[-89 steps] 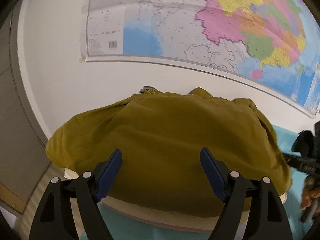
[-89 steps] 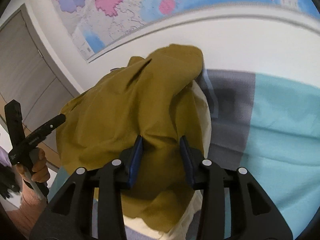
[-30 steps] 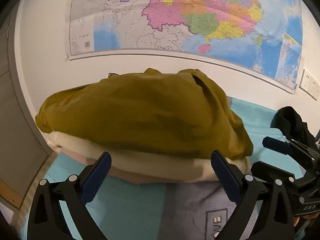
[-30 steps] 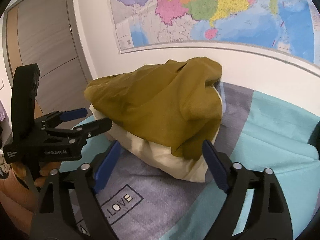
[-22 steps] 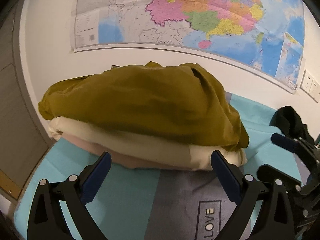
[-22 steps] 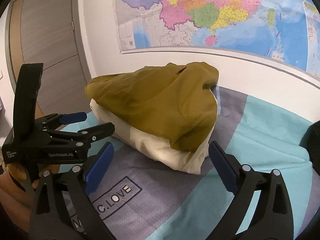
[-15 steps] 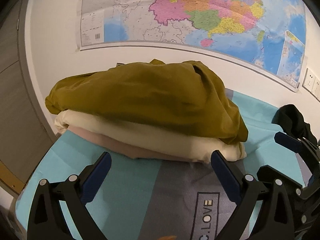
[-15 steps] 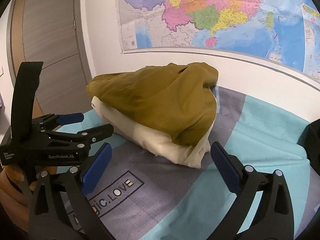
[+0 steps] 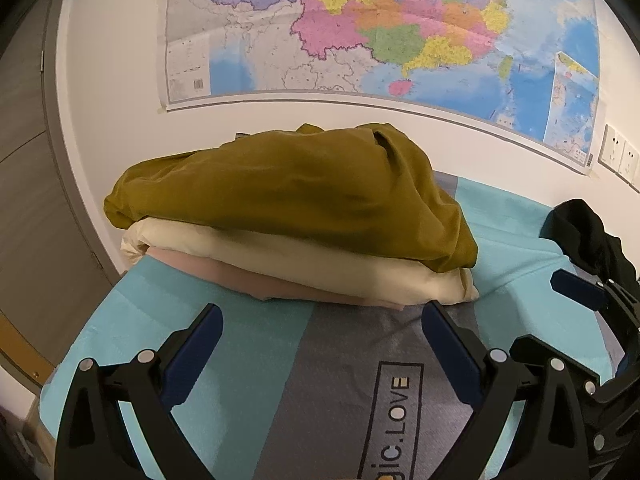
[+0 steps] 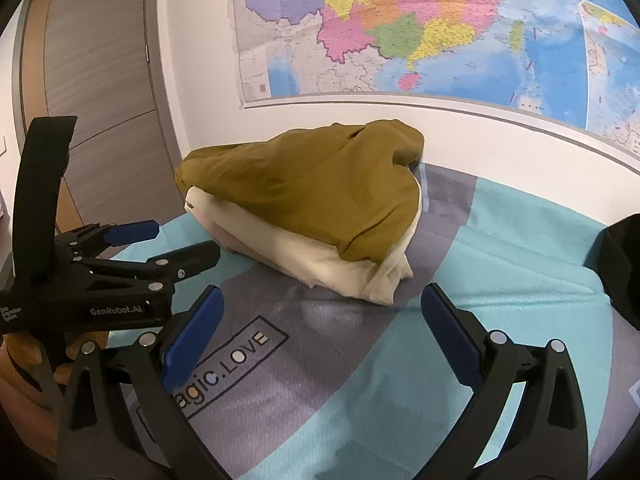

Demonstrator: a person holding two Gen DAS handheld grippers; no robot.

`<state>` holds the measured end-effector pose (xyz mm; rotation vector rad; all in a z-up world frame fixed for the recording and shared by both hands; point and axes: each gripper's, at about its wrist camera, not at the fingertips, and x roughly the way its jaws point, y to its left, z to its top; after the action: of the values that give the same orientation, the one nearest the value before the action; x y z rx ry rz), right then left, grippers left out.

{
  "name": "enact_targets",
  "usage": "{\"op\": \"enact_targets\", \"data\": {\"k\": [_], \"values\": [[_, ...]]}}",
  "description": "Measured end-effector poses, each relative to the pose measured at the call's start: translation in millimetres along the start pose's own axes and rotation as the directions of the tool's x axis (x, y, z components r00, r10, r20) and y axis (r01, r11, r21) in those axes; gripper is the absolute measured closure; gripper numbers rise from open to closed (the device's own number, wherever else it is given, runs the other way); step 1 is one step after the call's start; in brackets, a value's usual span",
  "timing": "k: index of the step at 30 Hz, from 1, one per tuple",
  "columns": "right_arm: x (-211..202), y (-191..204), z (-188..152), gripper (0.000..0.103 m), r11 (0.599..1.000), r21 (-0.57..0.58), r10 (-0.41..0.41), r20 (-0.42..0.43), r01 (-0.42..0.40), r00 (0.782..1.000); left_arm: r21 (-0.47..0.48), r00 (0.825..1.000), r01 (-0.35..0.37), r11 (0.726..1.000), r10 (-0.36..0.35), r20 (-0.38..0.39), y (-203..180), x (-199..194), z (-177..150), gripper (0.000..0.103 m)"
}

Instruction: Fold large clothes

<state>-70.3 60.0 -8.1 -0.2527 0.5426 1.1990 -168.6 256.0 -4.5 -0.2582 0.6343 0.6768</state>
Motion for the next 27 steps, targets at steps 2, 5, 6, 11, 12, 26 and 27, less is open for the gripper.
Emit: {"op": "enact_targets", "data": {"k": [2, 5, 6, 11, 12, 26, 27], "values": [[-2, 1, -1, 0.006, 1.000, 0.000, -0.001, 0.004, 0.001, 1.000, -0.004, 1.000, -0.006, 1.000, 0.006, 0.005, -1, -2, -2, 0.007], [-6, 3, -3, 0.006, 1.000, -0.004, 0.001, 0.006, -0.001, 1.000, 0.000, 1.000, -0.014, 1.000, 0.014, 0.006, -3, -5, -5, 0.007], [-7, 3, -4, 0.006, 1.000, -0.005, 0.002, 0.007, -0.002, 1.000, 0.001, 1.000, -0.017, 1.000, 0.017, 0.010, -4, -7, -6, 0.007], [-11, 3, -5, 0.006, 1.000, -0.004, 0.001, 0.012, -0.001, 1.000, 0.000, 0.999, -0.023, 1.000, 0.023, 0.021, -4, -13, -8, 0.007], [-13, 3, -6, 0.006, 1.000, -0.002, 0.002, 0.014, -0.002, 1.000, -0.002, 0.999, -0.023, 1.000, 0.024, 0.021, -4, -14, -9, 0.007], [-23, 5, -13, 0.006, 1.000, 0.001, 0.004, 0.026, -0.004, 1.000, 0.012, 0.999, -0.034, 0.999, 0.034, 0.040, -9, -25, -16, 0.007], [-24, 6, -13, 0.006, 1.000, 0.001, 0.002, 0.025, -0.002, 1.000, 0.013, 0.999, -0.036, 0.999, 0.035, 0.041, -10, -26, -17, 0.007]]}}
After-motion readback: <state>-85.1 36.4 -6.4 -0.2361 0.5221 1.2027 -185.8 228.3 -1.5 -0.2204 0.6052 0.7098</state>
